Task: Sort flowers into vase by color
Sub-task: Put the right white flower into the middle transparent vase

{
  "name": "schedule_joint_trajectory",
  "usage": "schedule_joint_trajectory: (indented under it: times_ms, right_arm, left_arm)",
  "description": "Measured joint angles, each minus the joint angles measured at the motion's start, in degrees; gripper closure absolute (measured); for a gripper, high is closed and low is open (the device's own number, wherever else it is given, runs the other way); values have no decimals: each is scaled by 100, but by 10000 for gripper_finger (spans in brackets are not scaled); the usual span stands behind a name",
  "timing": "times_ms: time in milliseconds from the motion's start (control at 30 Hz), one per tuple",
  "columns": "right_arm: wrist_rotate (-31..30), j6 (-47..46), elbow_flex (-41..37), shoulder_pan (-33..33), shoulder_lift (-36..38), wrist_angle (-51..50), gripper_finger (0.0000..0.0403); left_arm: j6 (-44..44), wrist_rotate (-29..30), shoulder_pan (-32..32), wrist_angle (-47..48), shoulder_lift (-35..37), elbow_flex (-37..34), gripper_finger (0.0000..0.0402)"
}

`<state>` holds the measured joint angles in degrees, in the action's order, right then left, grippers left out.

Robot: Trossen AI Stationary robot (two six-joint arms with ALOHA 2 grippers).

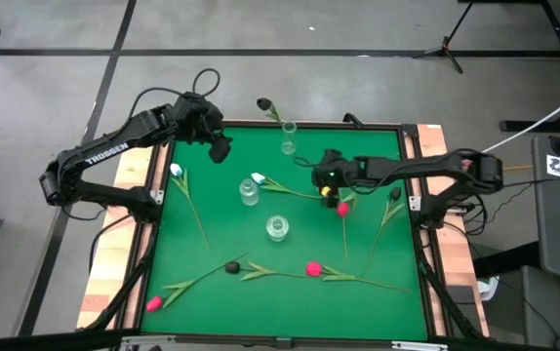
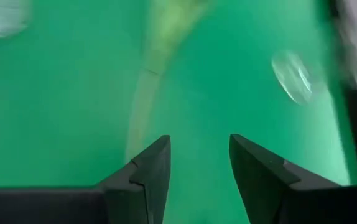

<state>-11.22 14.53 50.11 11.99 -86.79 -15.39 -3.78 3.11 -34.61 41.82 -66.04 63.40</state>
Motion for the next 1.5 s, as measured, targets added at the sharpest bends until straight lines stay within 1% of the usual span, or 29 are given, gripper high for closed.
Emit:
schedule_joint_trajectory:
  times_ms: [33,100,167,233,333,400,500,600,700,800,933,1033,1167,1367,1500]
  right_arm:
    - [-224,-455,-4,4,-43,-181,237]
    - [-417,-1396,-4,11,-61,-459,237]
    - [-377,-2093,-4,-9,-48,-648,237]
    - [-318,-2595,-7,-80,-28,-660,237]
    - [-363,-2971,-4,-131,-3,-562,237]
    - [-331,-3129,82,-124,7,-799,237]
    - [-335,-3366,406,-109,7,-1915,237]
    - [-564,-3527,730,-194,10,-3007,237]
    - [-724,-3711,910,-313,14,-3422,237]
    - [-464,-3947,860,-319,9,-3347,237]
    - [-250,-4339,460,-295,-28,-2977,237]
    - [-127,-4504,140,-265,-28,-2441,237]
    - [18,-4521,-79,-249,-36,-1795,237]
    - [-140,-4690,-407,-249,-50,-1757,237]
    - [36,-4715,-608,-249,-50,-1633,246]
  left_arm:
    - [-51,0,0,6,0,0,153]
    - [-116,4,0,65,0,0,153]
    - [-122,5,0,165,0,0,153]
    - [-96,21,0,176,0,0,153]
    - [-16,50,0,173,0,0,153]
    - [71,64,0,173,0,0,153]
    - [110,64,0,173,0,0,153]
    - [112,64,0,173,0,0,153]
    - [114,64,0,173,0,0,153]
    - [104,64,0,173,0,0,153]
    - [90,64,0,173,0,0,153]
    - [90,64,0,173,-9,0,153]
    - [88,64,0,173,-9,0,153]
    - [86,64,0,173,-11,0,153]
    - [84,64,0,173,-11,0,153]
